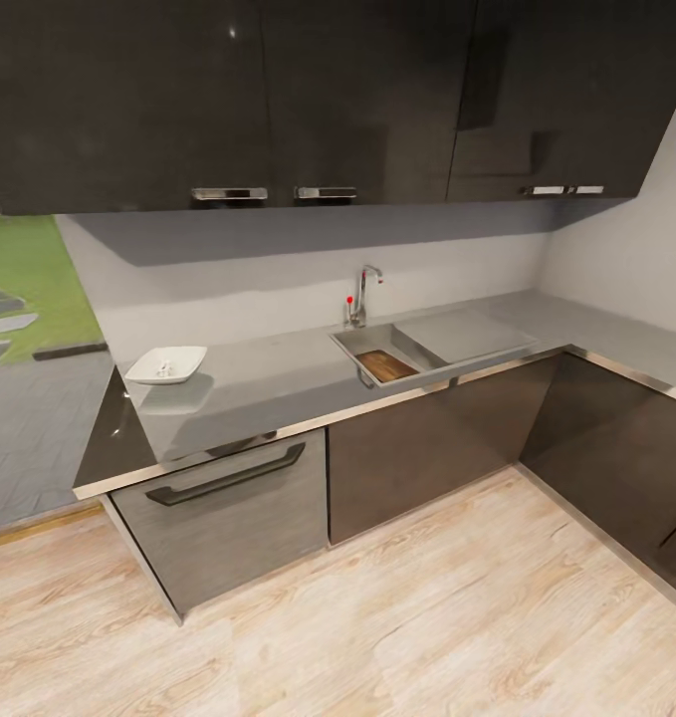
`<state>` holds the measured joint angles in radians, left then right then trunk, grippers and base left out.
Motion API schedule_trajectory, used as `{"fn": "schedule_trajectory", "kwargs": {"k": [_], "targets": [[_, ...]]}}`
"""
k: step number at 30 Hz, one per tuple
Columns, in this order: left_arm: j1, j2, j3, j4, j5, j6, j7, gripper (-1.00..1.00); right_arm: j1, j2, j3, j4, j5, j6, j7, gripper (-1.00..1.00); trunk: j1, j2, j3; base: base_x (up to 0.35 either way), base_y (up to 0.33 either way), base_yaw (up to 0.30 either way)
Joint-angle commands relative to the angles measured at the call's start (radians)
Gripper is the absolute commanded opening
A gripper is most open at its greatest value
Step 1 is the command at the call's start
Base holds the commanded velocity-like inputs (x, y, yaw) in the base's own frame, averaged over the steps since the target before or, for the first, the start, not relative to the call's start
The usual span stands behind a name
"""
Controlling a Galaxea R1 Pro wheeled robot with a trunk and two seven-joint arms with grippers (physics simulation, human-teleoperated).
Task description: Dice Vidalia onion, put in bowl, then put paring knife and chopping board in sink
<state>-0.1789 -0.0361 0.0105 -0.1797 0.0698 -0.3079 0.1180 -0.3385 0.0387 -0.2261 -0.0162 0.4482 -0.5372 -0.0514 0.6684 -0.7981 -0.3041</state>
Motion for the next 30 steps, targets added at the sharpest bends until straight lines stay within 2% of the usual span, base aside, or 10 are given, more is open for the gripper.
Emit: {"fn": "schedule_trajectory", "kwargs": {"k": [1,5,6,7,8,10,15,17,20,30], "targets": [[-0.001,0.002,0.0,-0.012,0.007,-0.004,0.0,1.0,0.008,0.006,-0.006,0.001,0.011,-0.023,-0.064,1.0,0.0,-0.001,-0.001,0.0,0.0,0.0],[-0.001,0.0,0.0,-0.066,0.005,-0.002,0.001,1.0,0.02,0.042,-0.007,-0.006,0.013,-0.061,-0.32,1.0,0.0,-0.001,-0.001,0.0,0.0,0.0],[-0.001,0.0,0.0,-0.072,0.004,-0.001,0.001,1.0,0.021,0.05,-0.007,-0.007,0.013,-0.066,-0.347,1.0,0.0,-0.001,-0.001,0.0,0.0,0.0],[-0.001,0.0,0.0,-0.087,0.003,0.0,0.002,1.0,0.022,0.082,-0.007,-0.014,0.015,-0.084,-0.412,1.0,0.0,-0.001,-0.001,0.0,0.0,0.0],[-0.001,0.0,-0.001,-0.092,0.003,0.002,0.002,1.0,0.022,0.105,-0.007,-0.021,0.016,-0.096,-0.439,1.0,0.0,-0.001,-0.001,0.0,0.0,0.0],[-0.001,0.001,-0.002,-0.096,0.003,0.007,0.001,1.0,0.022,0.132,0.002,-0.034,0.017,-0.113,-0.466,1.0,0.0,-0.001,-0.001,0.0,0.0,0.0],[-0.001,0.014,-0.008,-0.091,0.002,0.01,-0.001,1.0,0.022,0.136,0.012,-0.043,0.015,-0.132,-0.448,1.0,0.0,-0.001,-0.001,0.0,0.0,0.0],[-0.001,0.034,-0.009,-0.087,0.003,0.006,-0.001,1.0,0.023,0.136,0.015,-0.043,0.015,-0.139,-0.432,1.0,0.0,-0.001,-0.001,0.0,0.0,0.0],[-0.001,0.043,-0.008,-0.083,0.003,0.003,-0.001,1.0,0.023,0.136,0.016,-0.043,0.015,-0.142,-0.428,1.0,0.0,-0.001,-0.001,0.0,0.0,0.0],[-0.001,0.051,-0.007,-0.075,0.005,0.001,-0.002,1.0,0.023,0.136,0.016,-0.043,0.015,-0.144,-0.426,1.0,0.0,-0.001,0.013,0.0,0.0,0.0]]}}
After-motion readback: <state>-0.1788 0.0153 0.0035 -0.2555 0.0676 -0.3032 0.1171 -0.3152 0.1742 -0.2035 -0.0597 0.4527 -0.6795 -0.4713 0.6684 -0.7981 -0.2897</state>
